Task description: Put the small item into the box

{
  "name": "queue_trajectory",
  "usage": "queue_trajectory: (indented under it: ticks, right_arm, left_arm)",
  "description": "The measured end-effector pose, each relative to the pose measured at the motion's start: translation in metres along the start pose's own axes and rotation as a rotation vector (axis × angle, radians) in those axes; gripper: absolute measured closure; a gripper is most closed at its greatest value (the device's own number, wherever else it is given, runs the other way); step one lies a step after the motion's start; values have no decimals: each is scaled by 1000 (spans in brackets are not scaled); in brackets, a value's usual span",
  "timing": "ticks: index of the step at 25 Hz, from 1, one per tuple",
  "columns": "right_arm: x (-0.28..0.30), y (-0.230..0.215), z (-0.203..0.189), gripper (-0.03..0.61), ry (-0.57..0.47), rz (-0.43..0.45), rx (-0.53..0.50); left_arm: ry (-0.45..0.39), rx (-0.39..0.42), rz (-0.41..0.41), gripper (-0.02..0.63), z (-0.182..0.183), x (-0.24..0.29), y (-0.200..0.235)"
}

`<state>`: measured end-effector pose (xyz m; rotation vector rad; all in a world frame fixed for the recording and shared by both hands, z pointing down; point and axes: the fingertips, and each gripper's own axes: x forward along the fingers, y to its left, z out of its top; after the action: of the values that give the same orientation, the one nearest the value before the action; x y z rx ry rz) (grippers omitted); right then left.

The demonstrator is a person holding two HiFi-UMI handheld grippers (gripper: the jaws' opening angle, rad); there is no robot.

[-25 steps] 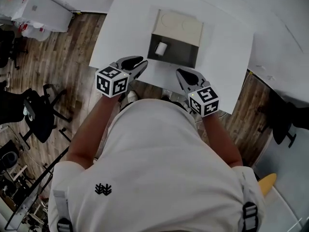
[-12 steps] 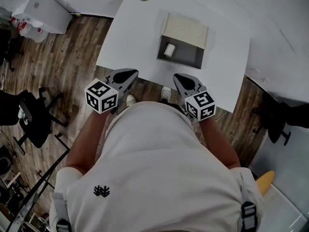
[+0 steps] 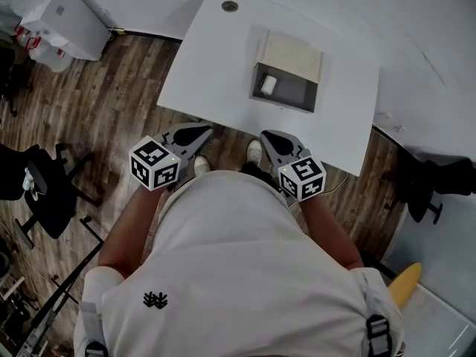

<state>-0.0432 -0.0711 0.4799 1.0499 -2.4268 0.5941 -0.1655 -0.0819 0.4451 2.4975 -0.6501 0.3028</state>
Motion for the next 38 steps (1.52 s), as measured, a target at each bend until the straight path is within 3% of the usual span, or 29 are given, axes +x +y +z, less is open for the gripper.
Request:
queue_trajectory:
  ticks: [18, 38]
  right_arm:
    - [-2, 42, -2, 572, 4, -26, -13]
    - [1, 47, -3, 572, 13, -8, -39]
  left_arm:
    - [26, 39, -55, 607, -15, -33, -11]
    - [37, 32, -48, 607, -27, -34, -8]
